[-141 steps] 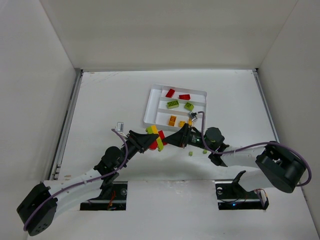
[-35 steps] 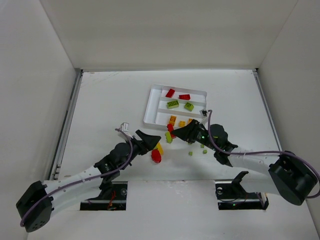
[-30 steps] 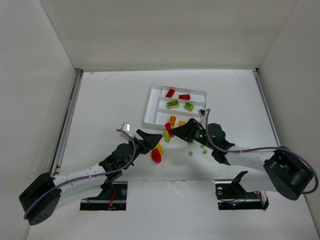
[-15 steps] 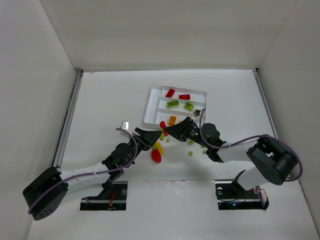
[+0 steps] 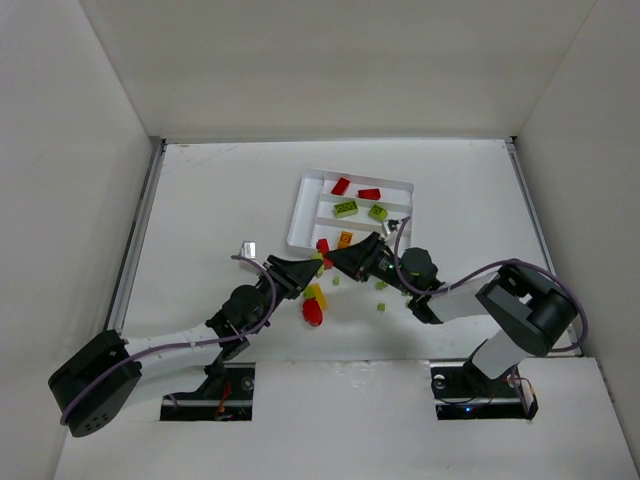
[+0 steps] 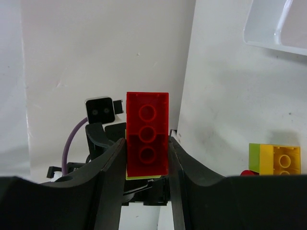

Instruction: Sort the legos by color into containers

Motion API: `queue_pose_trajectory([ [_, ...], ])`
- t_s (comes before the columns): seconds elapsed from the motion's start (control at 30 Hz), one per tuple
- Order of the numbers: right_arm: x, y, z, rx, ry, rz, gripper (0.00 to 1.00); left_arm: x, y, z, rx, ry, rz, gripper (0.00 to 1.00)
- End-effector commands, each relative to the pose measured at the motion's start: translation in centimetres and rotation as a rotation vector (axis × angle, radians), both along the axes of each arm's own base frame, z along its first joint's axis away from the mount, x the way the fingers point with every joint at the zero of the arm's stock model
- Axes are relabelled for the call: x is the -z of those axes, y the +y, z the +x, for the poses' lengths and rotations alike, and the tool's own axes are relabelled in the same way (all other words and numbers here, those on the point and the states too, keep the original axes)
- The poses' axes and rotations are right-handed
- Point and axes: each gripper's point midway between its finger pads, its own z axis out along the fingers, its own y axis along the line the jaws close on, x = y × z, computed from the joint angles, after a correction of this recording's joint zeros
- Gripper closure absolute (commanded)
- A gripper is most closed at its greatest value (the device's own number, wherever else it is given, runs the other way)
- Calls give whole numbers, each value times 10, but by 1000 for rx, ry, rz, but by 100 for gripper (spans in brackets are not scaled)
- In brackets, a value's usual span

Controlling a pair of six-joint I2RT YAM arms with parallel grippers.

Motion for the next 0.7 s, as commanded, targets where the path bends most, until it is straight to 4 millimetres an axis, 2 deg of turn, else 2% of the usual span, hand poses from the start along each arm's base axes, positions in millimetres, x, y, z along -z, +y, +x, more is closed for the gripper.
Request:
queue_pose_trajectory([
  [0.0,-33,6,-4,-31,-75,99,65,-32,-1,3,-5,-74,-76,77],
  [0.1,-34,3,-5,-33,-78,101,66,-38,1,-1,5,-95,-87,85],
  [0.2,-36,-12,2,-2,-87,102,66,-41,11,-5,-4,-119,-96,87],
  [0.4,-39,-38,18,56,-109,88,66,-20,30,-6,-44,-82,-52,87],
  [0.53,-35,-54,39,117,-101,58,67,-12,31,-2,-51,-59,-5,87],
  [0.67,-17,-82,82,256,-32,-38,68,-10,20,2,-33,-60,66,87],
])
